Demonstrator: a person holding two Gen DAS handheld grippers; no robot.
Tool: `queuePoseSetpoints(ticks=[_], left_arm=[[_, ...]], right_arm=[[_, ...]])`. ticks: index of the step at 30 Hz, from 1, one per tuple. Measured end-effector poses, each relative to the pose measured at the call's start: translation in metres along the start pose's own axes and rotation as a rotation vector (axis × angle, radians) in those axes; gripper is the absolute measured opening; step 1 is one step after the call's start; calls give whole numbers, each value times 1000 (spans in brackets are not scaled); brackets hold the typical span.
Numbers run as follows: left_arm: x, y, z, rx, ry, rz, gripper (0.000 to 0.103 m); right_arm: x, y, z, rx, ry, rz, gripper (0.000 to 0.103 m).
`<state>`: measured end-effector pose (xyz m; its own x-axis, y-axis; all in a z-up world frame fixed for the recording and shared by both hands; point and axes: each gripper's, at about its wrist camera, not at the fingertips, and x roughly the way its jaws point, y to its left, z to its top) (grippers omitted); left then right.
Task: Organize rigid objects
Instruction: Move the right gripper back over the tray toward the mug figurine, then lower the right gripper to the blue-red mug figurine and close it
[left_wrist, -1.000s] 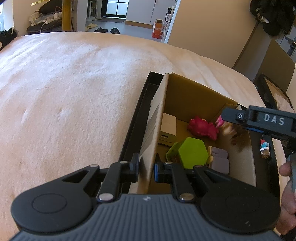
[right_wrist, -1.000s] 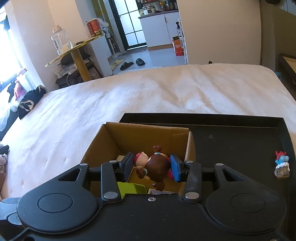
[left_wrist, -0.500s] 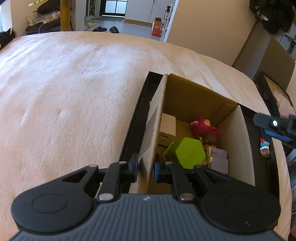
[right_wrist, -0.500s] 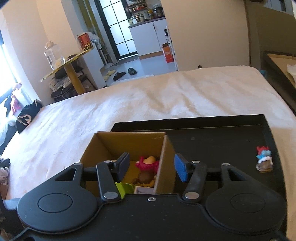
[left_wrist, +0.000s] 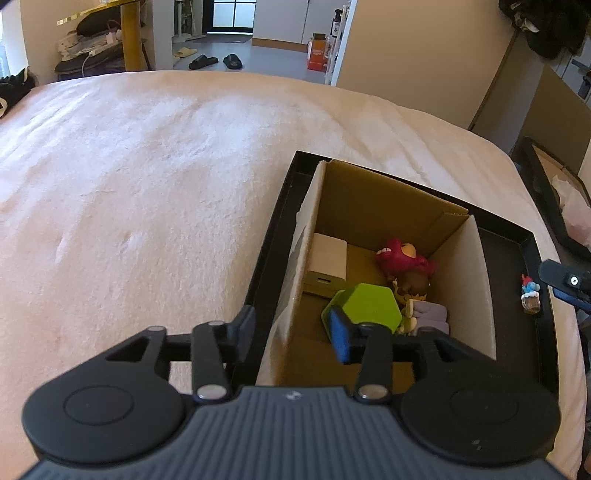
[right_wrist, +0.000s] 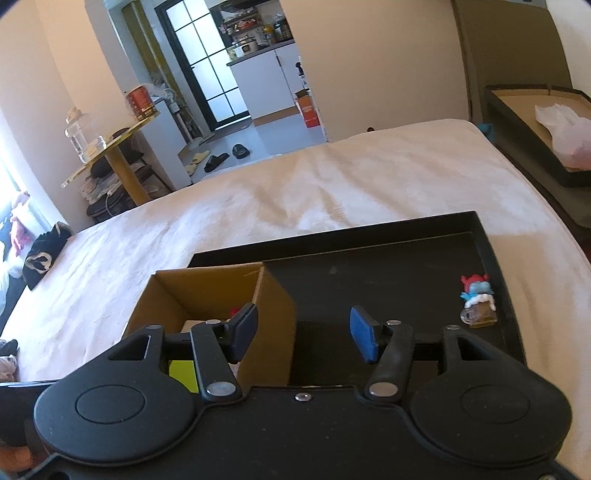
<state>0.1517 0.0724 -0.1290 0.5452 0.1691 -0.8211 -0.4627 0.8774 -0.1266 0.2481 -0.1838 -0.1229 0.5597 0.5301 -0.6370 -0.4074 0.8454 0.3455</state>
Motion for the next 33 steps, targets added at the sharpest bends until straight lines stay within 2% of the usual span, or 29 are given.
queuePoseSetpoints(ticks=[5,8,19,27,33], left_arm=[[-1,-5,2,-1,0,21,62],[-2,-6,3,-12,-3,29,67],[-10,-14,8,-14,-24,70,73],[1,-27,9,36,-13,82,80],[8,-26,11,0,-10,97,80]], right_arm=[[0,-17,-1,28,6,-9,60],[-2,-27,-3,32,10,-19,63],[6,-64,-13,47,22,-22,64],[22,-82,-11,39,24,-72,64],[40,-92,-7,28,41,-111,60]])
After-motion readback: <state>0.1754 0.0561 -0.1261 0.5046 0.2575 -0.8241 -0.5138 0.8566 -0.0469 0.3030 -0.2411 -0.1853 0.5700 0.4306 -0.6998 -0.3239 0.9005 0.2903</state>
